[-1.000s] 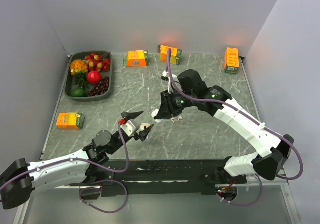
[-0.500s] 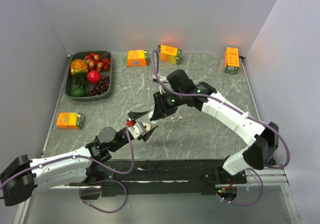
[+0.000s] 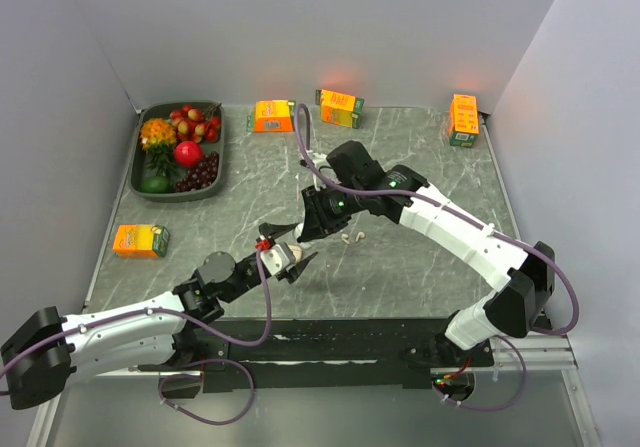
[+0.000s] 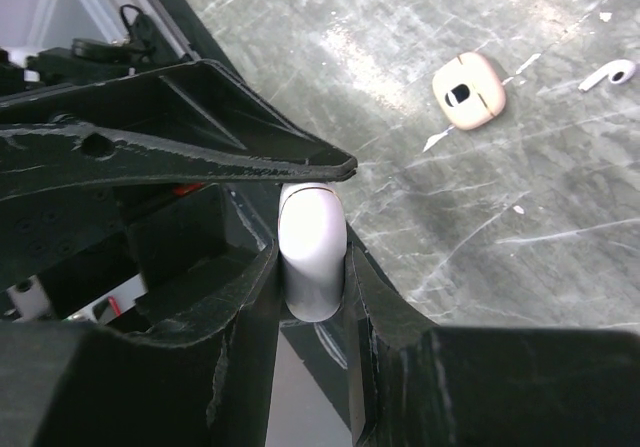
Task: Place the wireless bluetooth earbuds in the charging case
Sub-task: Pick up the charging case at the center of the board.
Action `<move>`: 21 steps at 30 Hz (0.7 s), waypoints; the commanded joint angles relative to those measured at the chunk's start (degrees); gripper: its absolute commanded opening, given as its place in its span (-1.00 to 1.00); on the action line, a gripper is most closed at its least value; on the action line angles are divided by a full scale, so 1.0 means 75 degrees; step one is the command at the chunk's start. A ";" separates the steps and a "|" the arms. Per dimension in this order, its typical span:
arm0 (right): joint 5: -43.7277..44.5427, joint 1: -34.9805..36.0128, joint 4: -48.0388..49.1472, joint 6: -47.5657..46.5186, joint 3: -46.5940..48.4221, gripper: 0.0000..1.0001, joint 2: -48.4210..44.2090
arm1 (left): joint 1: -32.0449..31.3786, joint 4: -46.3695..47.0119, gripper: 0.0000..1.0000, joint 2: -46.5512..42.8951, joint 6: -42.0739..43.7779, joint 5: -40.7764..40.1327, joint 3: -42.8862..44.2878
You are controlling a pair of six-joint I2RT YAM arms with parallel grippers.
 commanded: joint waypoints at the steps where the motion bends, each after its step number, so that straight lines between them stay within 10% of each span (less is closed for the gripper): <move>1: 0.0449 0.0142 -0.0018 -0.0183 0.0274 -1.00 -0.0015 | -0.0049 0.0142 0.48 0.0057 -0.0280 0.0096 0.0421; 14: 0.0766 0.0236 0.0111 -0.0172 0.0215 -1.00 -0.0143 | -0.0037 0.0084 0.20 0.0233 -0.0562 0.0155 0.0503; 19: 0.0731 0.0260 0.0169 -0.0090 0.0192 -0.98 -0.0202 | -0.0049 0.0002 -0.62 0.0210 -0.0504 0.0131 0.0527; 21: 0.0707 0.0259 0.0216 -0.0008 0.0180 -0.60 -0.0284 | -0.0049 0.0025 -0.98 0.0186 -0.0504 0.0120 0.0503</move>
